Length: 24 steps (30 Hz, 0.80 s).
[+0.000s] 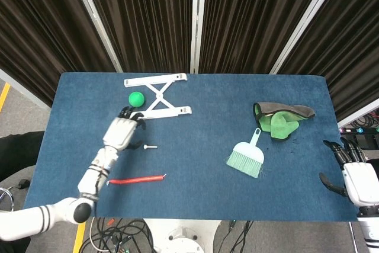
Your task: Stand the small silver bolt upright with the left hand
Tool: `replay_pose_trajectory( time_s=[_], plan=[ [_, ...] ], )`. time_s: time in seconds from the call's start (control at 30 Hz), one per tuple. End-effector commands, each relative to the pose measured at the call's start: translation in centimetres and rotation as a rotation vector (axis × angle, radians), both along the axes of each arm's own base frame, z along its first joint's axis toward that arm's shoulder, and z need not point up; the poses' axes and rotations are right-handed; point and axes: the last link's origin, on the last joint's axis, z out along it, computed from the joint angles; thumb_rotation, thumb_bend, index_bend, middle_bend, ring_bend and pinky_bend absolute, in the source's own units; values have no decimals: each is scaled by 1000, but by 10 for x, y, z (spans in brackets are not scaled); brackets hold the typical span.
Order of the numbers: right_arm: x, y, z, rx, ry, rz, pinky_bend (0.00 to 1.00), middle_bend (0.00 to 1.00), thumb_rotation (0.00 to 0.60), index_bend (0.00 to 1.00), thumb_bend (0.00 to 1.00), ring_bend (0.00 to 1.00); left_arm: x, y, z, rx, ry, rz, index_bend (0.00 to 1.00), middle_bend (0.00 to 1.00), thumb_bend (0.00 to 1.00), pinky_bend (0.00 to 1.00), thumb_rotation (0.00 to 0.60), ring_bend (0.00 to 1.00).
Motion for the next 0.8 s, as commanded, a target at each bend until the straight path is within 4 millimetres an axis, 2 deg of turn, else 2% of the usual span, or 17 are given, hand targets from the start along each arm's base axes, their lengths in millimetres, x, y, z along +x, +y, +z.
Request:
replay_pose_trajectory(
  time_s=[0.03, 0.3, 0.8],
  plan=[
    [-1, 0, 0, 0, -1, -3, 41, 176, 600, 122, 204, 16, 5, 4, -23, -28, 39, 11, 451, 190, 281, 0, 600, 33],
    [-3, 1, 1, -2, -3, -19, 40, 176, 600, 122, 202, 16, -1, -1, -51, -70, 73, 66, 452, 185, 292, 0, 600, 33],
    [-4, 2, 2, 3, -4, -23, 38, 176, 600, 122, 197, 15, -1, -7, -65, -129, 99, 87, 468, 176, 307, 0, 600, 33]
  ],
)
